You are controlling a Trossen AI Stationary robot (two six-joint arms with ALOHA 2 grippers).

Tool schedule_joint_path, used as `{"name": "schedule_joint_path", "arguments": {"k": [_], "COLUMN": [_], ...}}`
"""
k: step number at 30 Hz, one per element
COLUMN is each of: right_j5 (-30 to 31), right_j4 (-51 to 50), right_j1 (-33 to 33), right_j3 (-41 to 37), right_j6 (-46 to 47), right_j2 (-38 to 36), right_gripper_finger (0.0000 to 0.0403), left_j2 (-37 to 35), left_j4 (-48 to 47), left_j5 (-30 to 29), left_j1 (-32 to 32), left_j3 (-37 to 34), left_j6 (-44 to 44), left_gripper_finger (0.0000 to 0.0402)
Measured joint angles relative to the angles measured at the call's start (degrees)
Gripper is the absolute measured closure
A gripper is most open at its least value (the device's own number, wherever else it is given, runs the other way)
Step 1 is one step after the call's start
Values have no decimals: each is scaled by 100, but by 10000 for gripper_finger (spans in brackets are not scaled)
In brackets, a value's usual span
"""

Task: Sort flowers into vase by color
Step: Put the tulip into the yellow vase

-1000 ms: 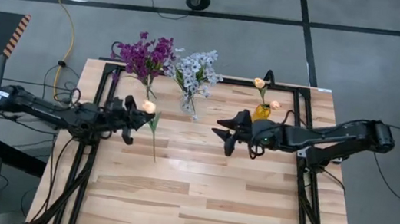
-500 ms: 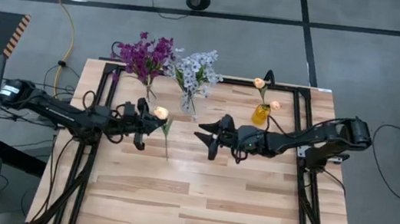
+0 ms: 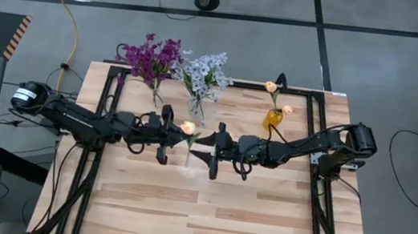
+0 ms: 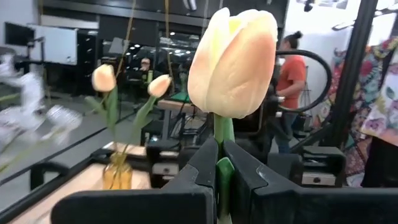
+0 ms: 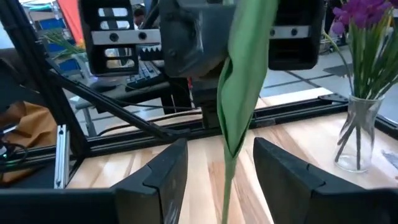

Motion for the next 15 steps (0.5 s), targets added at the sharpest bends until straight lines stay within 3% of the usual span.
{"name": "schedule_joint_path", "arguments": {"k": [9, 15], "right_j5": [9, 11], "right_j4": [-29, -121], "right_j1": [-13, 30], "right_j3": [100, 100], "right_j6": [-1, -19], "right_j2": [-6, -9], "right_gripper_finger": [200, 258], "left_j2": [298, 357], "left_j4": [-161, -243], "left_j5": [275, 251], "left_j1": [0, 2], "left_j3": [462, 531], "left_j6": [116, 136], "left_gripper_finger": [402, 401]}}
